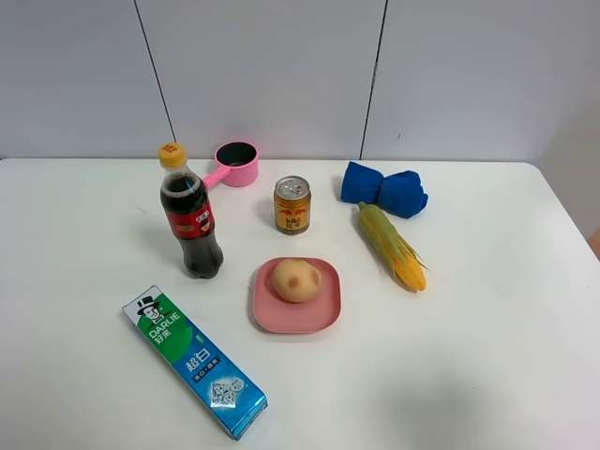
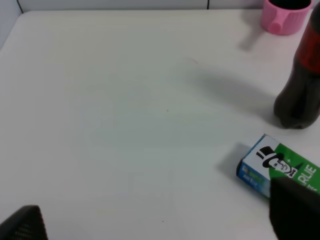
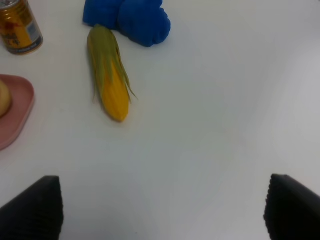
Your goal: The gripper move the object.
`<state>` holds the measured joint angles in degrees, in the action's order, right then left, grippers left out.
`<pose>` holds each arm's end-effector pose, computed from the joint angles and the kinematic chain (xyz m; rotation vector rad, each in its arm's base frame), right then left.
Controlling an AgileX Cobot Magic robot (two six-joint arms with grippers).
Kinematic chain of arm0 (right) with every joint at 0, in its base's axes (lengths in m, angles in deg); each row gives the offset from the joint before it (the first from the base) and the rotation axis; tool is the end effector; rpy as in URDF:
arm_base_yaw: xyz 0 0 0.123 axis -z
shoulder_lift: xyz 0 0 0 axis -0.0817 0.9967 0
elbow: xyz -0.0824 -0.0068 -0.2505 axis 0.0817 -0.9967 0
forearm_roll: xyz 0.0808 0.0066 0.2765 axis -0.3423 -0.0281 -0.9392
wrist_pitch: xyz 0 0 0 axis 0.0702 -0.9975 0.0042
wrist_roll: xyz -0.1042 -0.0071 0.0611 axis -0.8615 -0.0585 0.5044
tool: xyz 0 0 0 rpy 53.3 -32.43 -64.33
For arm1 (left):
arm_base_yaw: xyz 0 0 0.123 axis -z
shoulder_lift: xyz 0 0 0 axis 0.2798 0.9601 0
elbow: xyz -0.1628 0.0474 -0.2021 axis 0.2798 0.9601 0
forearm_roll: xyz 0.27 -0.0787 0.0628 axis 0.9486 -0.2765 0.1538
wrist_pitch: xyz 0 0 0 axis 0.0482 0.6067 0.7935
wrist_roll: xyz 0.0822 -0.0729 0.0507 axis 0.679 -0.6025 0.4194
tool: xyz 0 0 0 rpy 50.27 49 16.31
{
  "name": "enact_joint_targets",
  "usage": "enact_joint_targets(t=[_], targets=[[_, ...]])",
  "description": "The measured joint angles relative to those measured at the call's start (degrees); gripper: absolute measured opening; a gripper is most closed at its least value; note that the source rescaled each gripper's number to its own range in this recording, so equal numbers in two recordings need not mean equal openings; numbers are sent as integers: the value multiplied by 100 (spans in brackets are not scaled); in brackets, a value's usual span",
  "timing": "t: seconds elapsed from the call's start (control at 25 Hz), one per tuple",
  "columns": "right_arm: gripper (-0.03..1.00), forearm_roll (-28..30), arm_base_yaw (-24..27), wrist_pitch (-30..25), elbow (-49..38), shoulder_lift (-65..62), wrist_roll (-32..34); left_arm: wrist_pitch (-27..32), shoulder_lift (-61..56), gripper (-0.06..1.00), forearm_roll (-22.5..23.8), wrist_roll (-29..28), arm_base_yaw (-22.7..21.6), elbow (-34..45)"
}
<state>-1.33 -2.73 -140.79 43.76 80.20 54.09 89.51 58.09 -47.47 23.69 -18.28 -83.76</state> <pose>0.0750 0.0108 0.2801 -0.0939 2.0510 0.1176 0.0730 0.0134 0.2858 -0.1027 2.0205 0.1076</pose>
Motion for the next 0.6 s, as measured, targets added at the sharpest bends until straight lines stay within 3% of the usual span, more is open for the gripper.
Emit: enact_joint_targets(t=[0.36, 0.6], targets=[[89, 0, 18, 0, 0, -19, 0, 0, 0, 100, 0, 0, 0, 0], [89, 0, 838, 0, 0, -19, 0, 0, 0, 100, 0, 0, 0, 0]])
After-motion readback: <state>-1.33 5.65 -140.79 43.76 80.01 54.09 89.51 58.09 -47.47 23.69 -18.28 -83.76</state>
